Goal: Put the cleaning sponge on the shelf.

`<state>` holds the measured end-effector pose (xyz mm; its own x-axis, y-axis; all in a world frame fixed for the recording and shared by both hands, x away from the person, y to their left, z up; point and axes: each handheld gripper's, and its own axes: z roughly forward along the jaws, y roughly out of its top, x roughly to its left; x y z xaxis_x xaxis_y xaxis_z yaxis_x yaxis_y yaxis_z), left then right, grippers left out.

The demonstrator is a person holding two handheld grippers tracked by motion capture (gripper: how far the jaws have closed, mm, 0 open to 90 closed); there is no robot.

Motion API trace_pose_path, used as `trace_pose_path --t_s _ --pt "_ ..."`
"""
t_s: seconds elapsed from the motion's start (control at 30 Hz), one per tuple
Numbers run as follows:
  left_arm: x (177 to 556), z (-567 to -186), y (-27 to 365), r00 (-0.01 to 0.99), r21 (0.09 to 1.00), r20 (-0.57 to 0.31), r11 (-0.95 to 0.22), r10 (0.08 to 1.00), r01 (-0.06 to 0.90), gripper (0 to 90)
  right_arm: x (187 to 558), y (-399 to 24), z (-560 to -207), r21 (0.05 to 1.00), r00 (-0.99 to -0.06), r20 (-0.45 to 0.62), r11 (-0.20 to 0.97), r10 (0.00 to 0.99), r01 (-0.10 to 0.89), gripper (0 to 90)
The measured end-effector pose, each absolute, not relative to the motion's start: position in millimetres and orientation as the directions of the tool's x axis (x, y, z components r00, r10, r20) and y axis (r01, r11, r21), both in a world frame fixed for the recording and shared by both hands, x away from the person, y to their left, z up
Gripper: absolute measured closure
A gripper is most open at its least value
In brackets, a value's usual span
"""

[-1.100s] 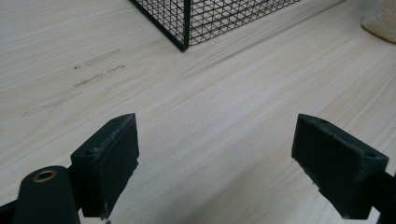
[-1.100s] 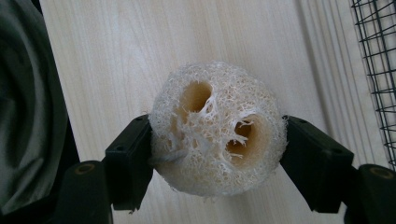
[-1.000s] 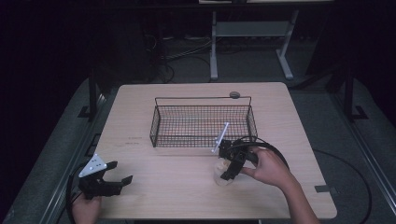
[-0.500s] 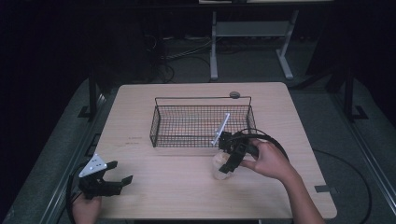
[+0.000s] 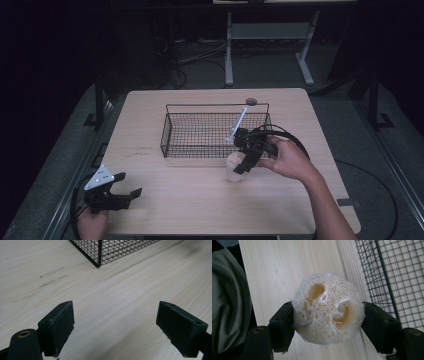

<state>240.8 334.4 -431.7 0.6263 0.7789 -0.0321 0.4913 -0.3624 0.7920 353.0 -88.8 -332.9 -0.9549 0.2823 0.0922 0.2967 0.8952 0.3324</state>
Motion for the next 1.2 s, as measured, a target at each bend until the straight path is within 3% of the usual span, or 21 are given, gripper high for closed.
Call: trace_pose_path --t_s 1.2 --pt "240.0 -431.6 336.4 0.623 0.796 -0.038 -0.353 0.782 0.492 13.7 401.0 -80.5 -278.8 0.349 -0.941 0.036 0.878 0.336 0.327 30.0"
